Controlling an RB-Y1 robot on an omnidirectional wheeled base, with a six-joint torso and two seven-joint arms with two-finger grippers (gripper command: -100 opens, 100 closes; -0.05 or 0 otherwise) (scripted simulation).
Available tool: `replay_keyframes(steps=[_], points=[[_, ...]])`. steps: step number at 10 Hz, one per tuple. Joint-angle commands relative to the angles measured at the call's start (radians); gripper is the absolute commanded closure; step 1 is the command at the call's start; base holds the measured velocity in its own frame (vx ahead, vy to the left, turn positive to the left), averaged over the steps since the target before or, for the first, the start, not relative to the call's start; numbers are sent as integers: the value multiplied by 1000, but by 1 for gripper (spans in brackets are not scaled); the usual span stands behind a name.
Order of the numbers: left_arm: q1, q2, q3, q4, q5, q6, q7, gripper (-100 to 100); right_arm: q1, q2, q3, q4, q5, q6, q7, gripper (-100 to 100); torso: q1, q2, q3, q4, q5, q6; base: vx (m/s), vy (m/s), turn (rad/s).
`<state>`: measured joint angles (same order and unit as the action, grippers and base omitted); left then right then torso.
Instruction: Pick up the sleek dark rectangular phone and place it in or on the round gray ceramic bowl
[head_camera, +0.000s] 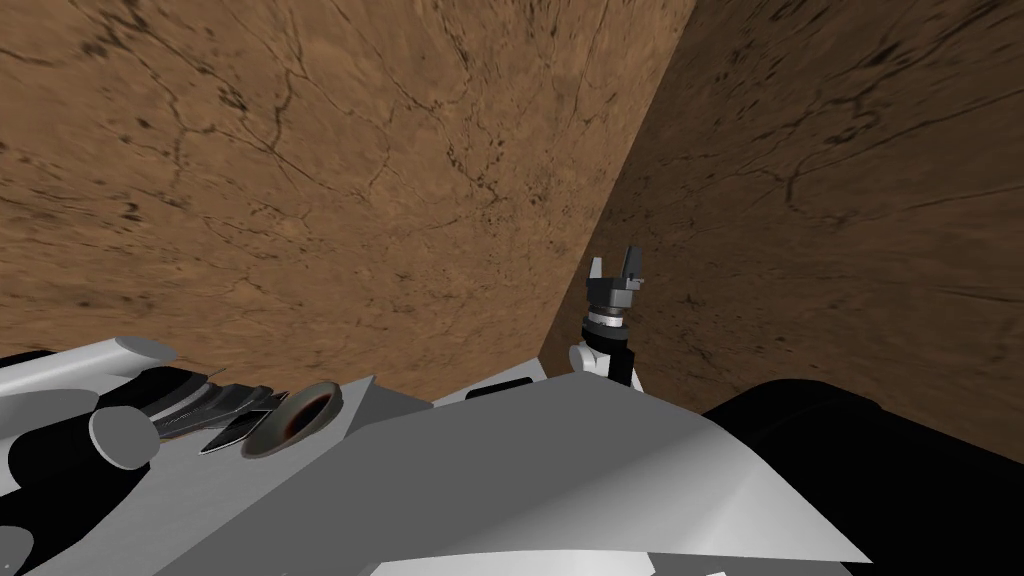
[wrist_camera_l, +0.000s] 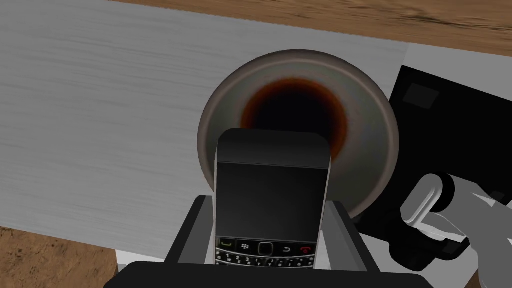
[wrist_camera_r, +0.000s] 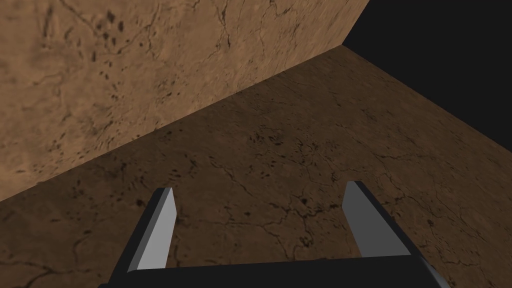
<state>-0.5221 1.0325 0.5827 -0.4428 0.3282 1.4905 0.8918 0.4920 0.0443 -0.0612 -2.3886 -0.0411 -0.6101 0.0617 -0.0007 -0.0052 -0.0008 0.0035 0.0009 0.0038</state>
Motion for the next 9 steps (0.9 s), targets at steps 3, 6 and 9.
replay_keyframes(steps=[3,6,9], points=[[7,-4,13,-7,-1,31,37,100,0,0,0,0,0,0,0,0,-1,0,0,0,0,0,21,24,-41],[5,-3,13,-2,-1,29,37,-100,0,0,0,0,0,0,0,0,-3,2,1,0,-1,0,0,0,0],[5,-3,13,-2,-1,29,37,0,0,0,0,0,0,0,0,0,-3,2,1,1,-1,0,0,0,0]])
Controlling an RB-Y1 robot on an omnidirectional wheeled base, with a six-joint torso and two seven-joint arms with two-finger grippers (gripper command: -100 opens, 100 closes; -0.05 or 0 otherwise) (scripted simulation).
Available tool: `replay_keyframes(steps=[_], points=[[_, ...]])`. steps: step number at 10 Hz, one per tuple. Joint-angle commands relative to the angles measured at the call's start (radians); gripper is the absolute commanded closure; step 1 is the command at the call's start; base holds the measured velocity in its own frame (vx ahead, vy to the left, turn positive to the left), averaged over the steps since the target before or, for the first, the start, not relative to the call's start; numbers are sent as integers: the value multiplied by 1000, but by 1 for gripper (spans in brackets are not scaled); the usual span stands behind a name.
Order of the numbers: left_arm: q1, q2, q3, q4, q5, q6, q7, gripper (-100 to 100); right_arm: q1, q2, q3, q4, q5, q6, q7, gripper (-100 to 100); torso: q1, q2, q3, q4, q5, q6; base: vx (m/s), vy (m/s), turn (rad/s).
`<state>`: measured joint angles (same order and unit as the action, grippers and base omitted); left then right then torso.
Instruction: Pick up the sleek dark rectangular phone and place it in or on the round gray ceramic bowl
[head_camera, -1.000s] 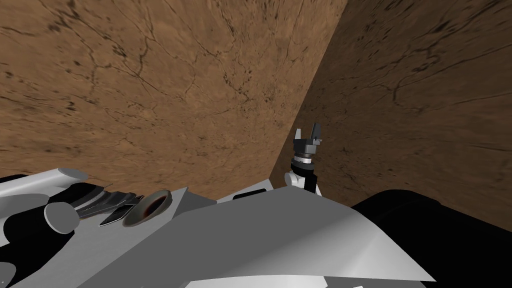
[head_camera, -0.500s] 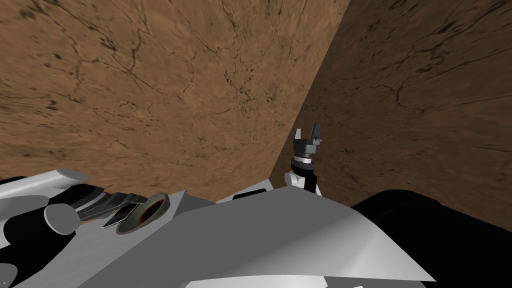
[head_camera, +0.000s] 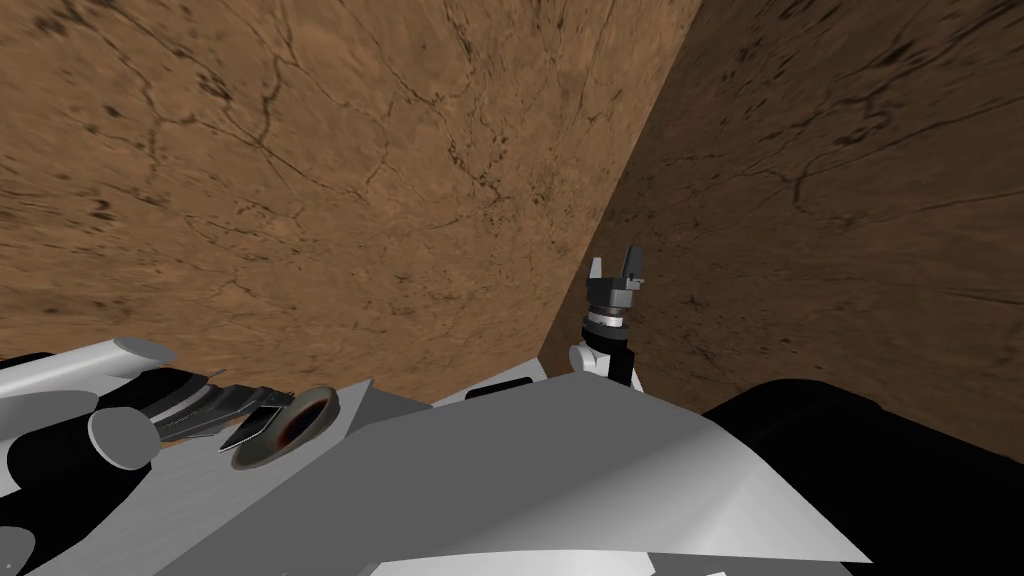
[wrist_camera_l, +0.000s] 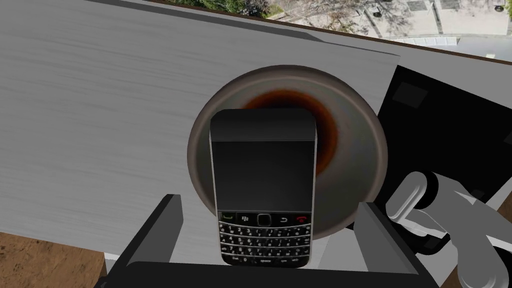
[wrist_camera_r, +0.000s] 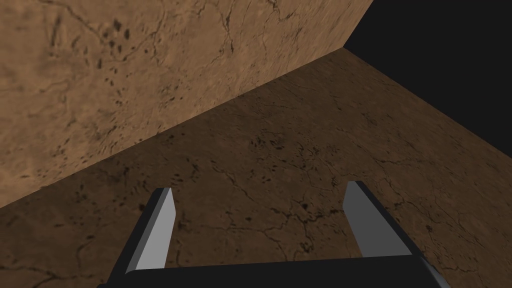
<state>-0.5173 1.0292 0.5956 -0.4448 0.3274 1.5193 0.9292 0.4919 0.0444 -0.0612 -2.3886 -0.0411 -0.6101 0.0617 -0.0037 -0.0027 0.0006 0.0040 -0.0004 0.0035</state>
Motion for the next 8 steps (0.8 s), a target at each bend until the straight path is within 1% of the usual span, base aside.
replay_keyframes(steps=[1,2,3,4,6,7,8], points=[[-10,24,1,-12,0,37,4,-100,0,0,0,0,0,0,0,0,0,0,0,0,0,0,-20,-4,-66],[-10,24,1,21,0,35,4,-100,0,0,0,0,0,0,0,0,0,1,0,0,0,0,-23,4,-39],[-13,32,1,-15,0,49,5,-100,0,0,0,0,0,0,0,0,0,1,1,0,0,0,-19,0,-7],[-23,55,2,-27,0,86,9,-100,0,0,0,0,0,0,0,0,0,1,1,0,0,0,-39,-4,-53],[-30,71,3,-35,0,111,11,-100,0,0,0,0,0,0,0,0,0,3,2,1,0,0,-34,-1,-51],[-29,63,1,-29,-1,98,12,-100,0,0,0,0,0,0,0,0,0,2,1,1,0,0,-10,0,-5],[-30,64,1,-29,-1,100,11,0,0,0,0,0,0,0,0,0,0,1,1,0,0,0,0,0,0]])
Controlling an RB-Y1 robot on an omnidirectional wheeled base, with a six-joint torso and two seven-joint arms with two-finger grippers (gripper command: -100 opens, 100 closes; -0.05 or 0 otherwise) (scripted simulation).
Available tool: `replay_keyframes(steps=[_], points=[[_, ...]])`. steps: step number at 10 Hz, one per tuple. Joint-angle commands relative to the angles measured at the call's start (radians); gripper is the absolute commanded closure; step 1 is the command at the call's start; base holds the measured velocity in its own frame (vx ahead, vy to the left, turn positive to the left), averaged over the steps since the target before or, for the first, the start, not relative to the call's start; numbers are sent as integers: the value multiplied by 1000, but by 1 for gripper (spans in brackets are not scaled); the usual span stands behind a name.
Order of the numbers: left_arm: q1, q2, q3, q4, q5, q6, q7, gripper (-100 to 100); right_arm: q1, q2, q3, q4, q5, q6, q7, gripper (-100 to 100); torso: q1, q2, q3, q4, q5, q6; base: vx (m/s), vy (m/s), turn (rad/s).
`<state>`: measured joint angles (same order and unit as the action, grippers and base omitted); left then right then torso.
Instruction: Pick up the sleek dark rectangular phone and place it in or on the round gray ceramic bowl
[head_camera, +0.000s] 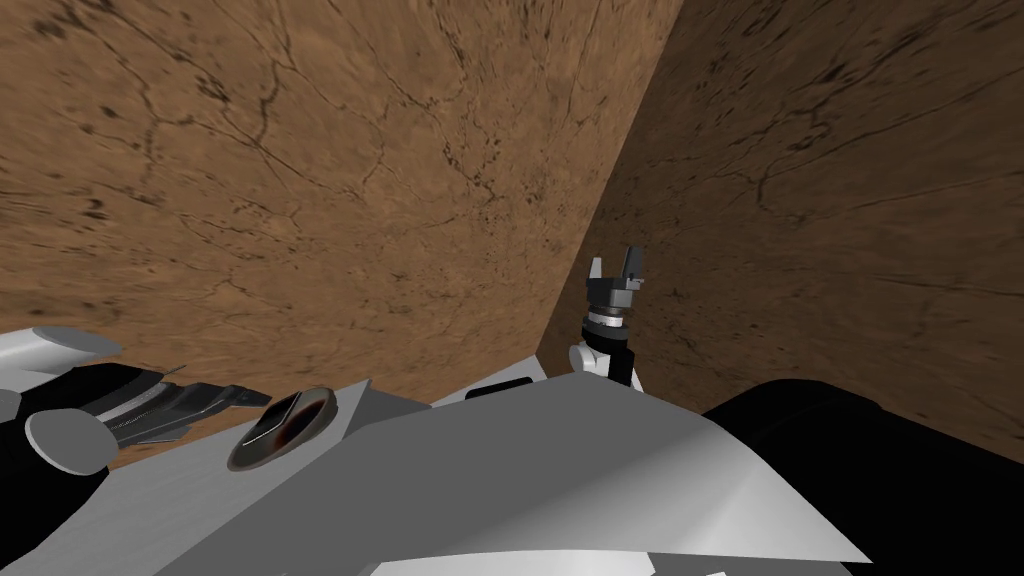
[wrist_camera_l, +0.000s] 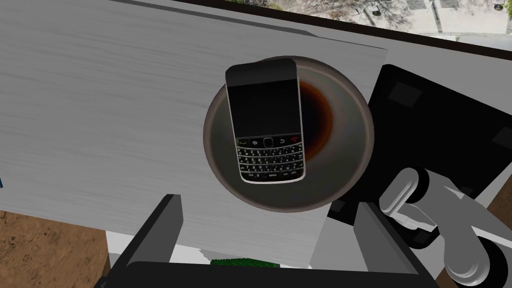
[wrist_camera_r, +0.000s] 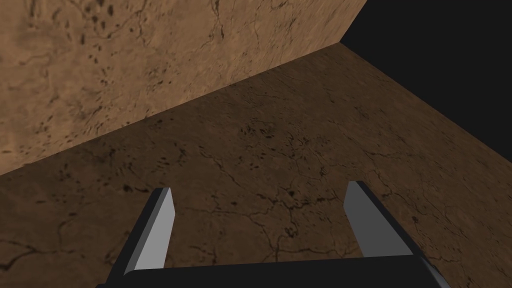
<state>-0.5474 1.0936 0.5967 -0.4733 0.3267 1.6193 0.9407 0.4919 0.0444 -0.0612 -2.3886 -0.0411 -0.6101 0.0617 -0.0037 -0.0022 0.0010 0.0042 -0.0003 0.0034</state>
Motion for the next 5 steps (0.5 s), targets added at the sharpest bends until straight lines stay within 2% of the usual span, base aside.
replay_keyframes(steps=[1,5], points=[[0,0,0,0,0,0,0,0,0,0,0,0,0,0,0,0,0,0,0,0,0,0,0,0,0],[0,0,0,0,0,0,0,0,0,0,0,0,0,0,0,0,0,-1,0,0,0,0,0,0,0]])
